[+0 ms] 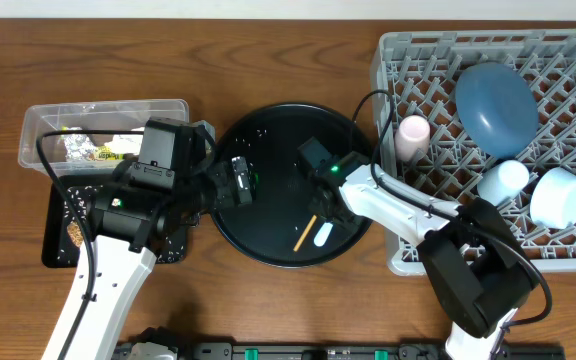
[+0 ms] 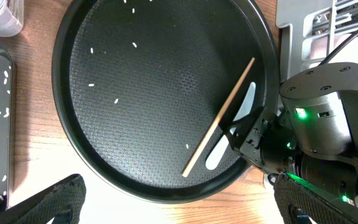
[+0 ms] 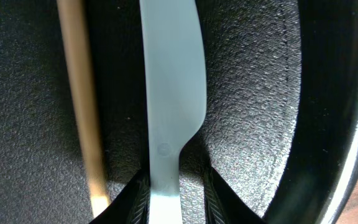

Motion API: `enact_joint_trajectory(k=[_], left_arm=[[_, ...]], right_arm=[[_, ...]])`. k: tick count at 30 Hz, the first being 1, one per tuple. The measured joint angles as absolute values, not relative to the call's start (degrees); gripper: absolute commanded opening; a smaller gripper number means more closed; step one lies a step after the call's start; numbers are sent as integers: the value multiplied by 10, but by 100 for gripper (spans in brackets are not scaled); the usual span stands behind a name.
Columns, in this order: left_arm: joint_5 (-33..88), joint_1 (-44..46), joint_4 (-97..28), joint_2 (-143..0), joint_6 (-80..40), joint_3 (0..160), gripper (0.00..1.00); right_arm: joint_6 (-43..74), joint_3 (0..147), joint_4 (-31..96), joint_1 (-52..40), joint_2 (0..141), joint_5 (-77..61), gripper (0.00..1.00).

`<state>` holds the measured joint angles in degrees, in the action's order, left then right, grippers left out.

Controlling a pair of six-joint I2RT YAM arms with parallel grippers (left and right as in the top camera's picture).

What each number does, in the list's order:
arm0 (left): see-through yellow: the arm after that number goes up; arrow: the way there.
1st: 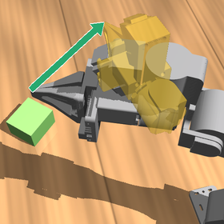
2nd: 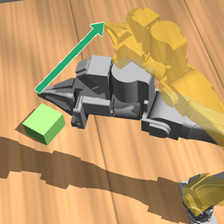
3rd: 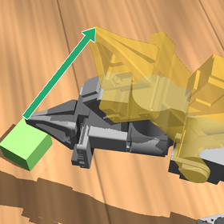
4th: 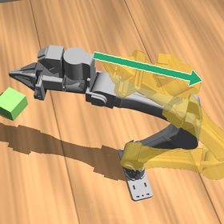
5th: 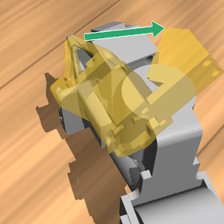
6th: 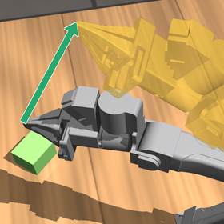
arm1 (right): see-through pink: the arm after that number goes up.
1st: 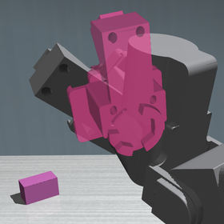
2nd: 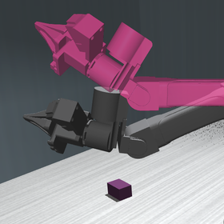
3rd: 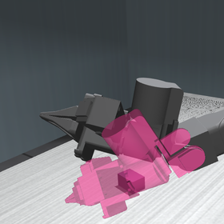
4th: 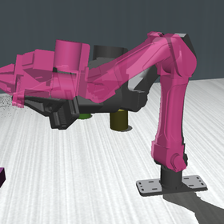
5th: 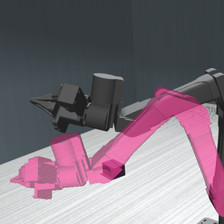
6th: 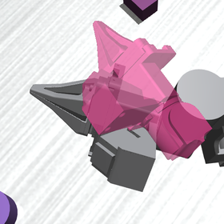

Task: Sort waste into correct bins and load items into the dishwasher rack
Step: 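Lift the knife and carry it right to the rack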

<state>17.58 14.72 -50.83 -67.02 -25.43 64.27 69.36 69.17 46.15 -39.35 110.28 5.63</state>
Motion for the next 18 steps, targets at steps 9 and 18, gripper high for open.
enact_joint_trajectory(k=[9,18], left_arm=[[176,147,-508,-670,-255,643,98],[176,147,-508,-670,-255,643,98]], right_arm=[[698,690,456,-394,1103,57,12],[663,690,453,-394,1102,60,1]])
